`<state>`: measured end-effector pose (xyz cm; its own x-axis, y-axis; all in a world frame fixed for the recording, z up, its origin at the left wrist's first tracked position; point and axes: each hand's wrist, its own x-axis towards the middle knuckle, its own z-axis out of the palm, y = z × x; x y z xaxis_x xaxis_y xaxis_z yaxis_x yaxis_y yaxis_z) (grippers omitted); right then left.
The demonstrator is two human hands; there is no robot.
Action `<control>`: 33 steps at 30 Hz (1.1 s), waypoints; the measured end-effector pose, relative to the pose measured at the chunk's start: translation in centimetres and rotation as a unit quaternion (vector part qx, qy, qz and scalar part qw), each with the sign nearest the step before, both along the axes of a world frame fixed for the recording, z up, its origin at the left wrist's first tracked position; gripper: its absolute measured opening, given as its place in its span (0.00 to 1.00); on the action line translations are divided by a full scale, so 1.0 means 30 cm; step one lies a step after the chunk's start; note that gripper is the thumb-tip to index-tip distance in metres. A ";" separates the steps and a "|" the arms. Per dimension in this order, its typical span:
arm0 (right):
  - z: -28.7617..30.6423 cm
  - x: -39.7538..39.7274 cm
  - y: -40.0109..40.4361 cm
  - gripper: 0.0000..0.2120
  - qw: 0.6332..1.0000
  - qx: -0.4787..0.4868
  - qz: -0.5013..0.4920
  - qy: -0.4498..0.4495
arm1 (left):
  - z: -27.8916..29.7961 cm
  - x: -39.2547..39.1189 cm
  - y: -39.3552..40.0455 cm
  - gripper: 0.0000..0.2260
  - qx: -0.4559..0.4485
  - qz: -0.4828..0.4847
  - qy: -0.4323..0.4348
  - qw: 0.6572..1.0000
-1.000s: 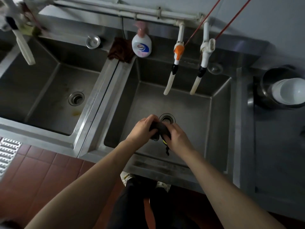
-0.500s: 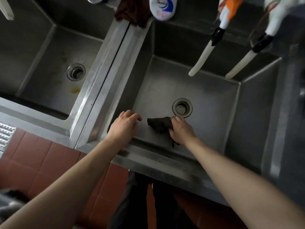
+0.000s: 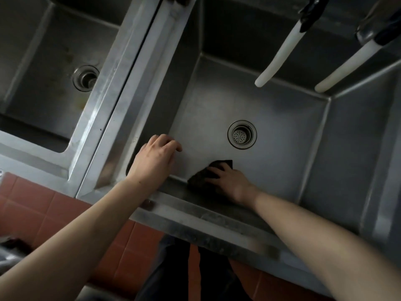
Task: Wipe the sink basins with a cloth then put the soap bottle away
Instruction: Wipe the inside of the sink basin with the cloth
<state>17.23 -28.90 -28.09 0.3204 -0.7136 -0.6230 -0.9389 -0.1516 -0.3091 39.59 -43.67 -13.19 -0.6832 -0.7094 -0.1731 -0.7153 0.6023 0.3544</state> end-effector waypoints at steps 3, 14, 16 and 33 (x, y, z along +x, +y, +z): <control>0.020 -0.110 0.108 0.23 0.999 -0.042 0.008 -0.032 | 0.010 0.000 0.002 0.10 -0.008 -0.014 -0.003 1.000; -0.022 -0.114 0.093 0.26 0.996 -0.064 -0.044 -0.054 | 0.015 -0.003 0.001 0.11 -0.060 -0.037 0.018 0.997; -0.024 -0.022 -0.018 0.24 0.994 -0.081 -0.041 -0.065 | 0.017 0.004 0.002 0.11 -0.067 -0.045 0.020 0.997; 0.015 -0.055 0.105 0.18 0.997 -0.019 -0.056 -0.057 | 0.081 0.068 -0.013 0.14 -0.051 0.036 -0.059 0.996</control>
